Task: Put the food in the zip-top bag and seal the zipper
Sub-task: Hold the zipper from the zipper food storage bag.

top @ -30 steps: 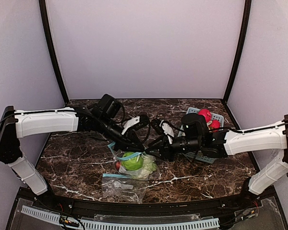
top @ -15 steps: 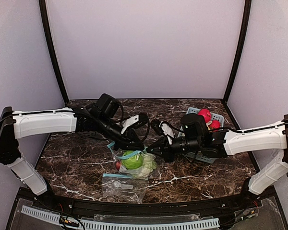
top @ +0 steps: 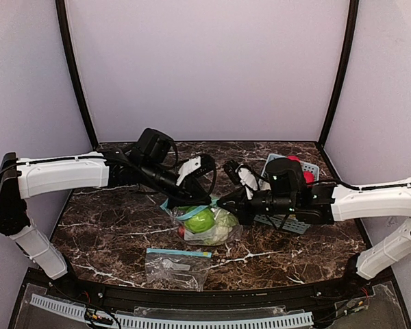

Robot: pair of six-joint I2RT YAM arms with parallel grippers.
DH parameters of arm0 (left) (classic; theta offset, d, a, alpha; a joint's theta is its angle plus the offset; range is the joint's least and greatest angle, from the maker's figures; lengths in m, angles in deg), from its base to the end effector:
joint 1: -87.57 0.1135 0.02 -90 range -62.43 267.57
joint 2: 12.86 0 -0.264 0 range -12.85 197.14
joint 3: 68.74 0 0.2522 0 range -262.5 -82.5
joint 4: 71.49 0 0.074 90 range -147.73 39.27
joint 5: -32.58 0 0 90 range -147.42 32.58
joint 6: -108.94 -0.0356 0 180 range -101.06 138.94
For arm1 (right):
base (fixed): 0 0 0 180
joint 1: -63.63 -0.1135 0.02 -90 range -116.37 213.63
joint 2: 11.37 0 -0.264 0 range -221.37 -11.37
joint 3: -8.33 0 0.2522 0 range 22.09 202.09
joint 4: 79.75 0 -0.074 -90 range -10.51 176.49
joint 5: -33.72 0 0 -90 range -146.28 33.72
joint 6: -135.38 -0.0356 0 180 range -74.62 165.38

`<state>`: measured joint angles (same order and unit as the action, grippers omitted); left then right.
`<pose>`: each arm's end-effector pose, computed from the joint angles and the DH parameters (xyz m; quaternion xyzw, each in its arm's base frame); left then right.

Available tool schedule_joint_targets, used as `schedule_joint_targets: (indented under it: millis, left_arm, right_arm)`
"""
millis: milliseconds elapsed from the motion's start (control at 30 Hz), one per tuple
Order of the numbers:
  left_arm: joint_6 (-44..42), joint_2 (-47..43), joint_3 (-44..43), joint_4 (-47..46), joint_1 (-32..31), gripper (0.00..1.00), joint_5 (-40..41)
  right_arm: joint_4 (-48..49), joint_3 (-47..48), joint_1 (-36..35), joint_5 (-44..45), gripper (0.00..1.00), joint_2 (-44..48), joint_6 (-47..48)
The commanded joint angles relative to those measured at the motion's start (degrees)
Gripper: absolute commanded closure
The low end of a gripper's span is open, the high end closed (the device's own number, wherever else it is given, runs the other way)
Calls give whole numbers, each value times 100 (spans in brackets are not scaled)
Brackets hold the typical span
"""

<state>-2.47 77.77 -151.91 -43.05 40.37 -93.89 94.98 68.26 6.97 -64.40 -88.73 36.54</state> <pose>0.2264 -0.2757 0.2846 0.5943 0.6185 -0.3680 0.3588 0.1627 0.2564 0.2534 -0.3724 0.7432 0.3486 0.4330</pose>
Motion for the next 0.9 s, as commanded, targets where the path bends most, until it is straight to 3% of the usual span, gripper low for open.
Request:
schedule_joint_targets:
  millis: [0,867]
  left_arm:
    - [-158,-265,24,956,36,99,21]
    - [-248,-7,12,1074,121,99,238]
  right_arm:
    - [-692,45,279,1432,100,244,-83]
    - [-820,-164,336,1732,100,529,-153]
